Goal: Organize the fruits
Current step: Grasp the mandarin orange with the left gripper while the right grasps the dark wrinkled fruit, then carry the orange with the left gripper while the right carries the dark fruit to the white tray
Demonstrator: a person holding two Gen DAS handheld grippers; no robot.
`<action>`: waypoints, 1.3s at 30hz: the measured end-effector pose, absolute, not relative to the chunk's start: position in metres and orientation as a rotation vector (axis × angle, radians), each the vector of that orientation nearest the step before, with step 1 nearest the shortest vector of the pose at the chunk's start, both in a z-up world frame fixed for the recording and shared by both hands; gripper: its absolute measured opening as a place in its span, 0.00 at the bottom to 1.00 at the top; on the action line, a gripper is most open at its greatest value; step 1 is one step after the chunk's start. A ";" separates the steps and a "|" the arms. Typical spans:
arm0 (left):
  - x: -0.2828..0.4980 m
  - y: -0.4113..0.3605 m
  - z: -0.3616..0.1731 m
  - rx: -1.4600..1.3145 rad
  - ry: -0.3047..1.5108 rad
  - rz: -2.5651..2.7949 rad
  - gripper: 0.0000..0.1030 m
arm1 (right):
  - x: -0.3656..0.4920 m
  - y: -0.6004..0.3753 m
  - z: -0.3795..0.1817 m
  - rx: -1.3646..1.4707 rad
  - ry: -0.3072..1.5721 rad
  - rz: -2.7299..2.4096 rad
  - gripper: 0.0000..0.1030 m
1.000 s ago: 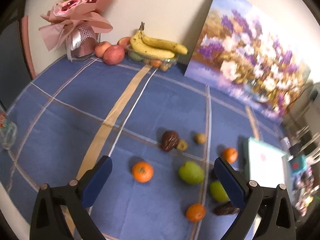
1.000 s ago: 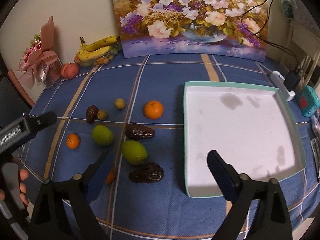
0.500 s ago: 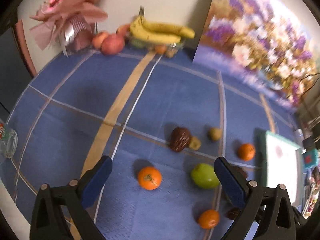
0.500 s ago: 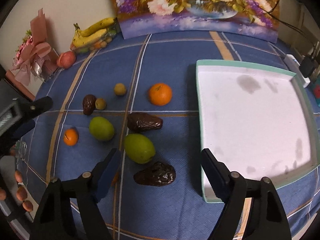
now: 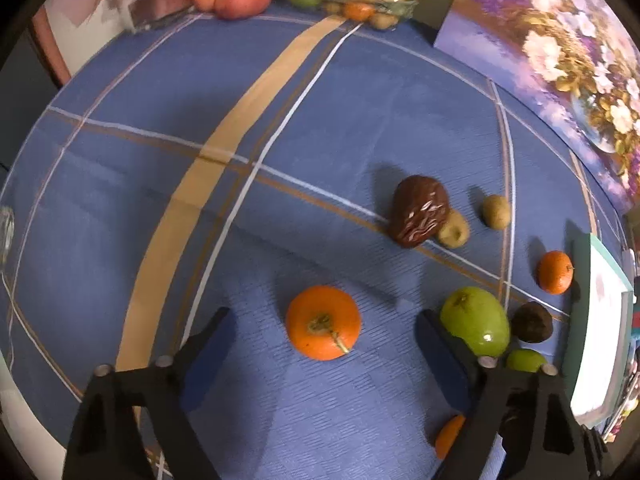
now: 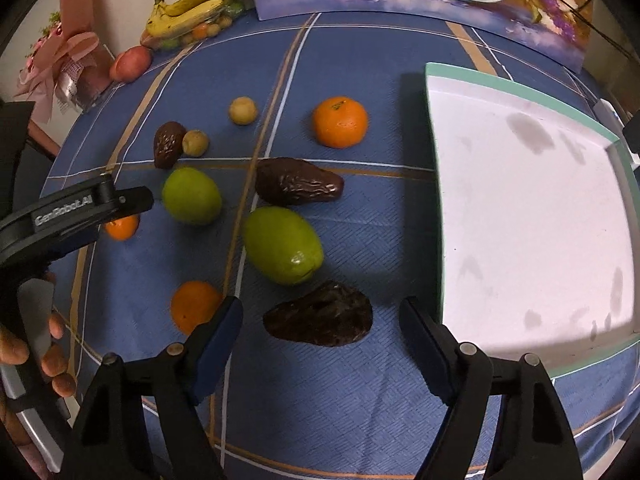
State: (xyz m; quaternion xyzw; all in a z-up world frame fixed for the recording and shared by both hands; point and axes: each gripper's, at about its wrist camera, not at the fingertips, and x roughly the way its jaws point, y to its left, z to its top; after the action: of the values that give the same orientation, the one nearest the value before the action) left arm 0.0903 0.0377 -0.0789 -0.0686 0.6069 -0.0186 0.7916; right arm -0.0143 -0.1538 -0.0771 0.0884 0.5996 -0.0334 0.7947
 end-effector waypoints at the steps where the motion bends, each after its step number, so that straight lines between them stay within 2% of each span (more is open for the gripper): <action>1: 0.090 0.040 -0.082 -0.154 1.315 -0.037 0.82 | -0.014 -0.153 -0.078 0.189 1.293 -0.070 0.79; 10: 0.087 0.039 -0.087 -0.149 1.320 -0.019 0.79 | -0.009 -0.135 -0.099 0.131 1.350 -0.073 0.78; 12: 0.088 0.039 -0.088 -0.154 1.319 -0.001 0.72 | -0.009 -0.133 -0.099 0.121 1.351 -0.080 0.75; 14: 0.087 0.045 -0.085 -0.173 1.320 0.017 0.58 | -0.009 -0.132 -0.098 0.113 1.345 -0.088 0.68; 17: 0.085 0.050 -0.083 -0.226 1.321 -0.006 0.42 | -0.012 -0.134 -0.095 0.139 1.337 -0.073 0.59; 19: 0.083 0.049 -0.083 -0.228 1.323 -0.017 0.39 | -0.009 -0.135 -0.093 0.141 1.337 -0.068 0.58; 26: 0.083 0.050 -0.073 -0.271 1.306 -0.034 0.37 | -0.012 -0.146 -0.086 0.198 1.322 -0.053 0.57; 39: 0.060 0.023 -0.013 -0.255 1.144 -0.188 0.37 | -0.025 -0.179 -0.044 0.290 1.135 -0.174 0.57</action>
State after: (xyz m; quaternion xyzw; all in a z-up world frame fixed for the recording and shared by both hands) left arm 0.0595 0.0234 -0.0126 -0.1203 0.5390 -0.0886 0.8289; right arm -0.0245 -0.1792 -0.0440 0.1369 0.5351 -0.0819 0.8296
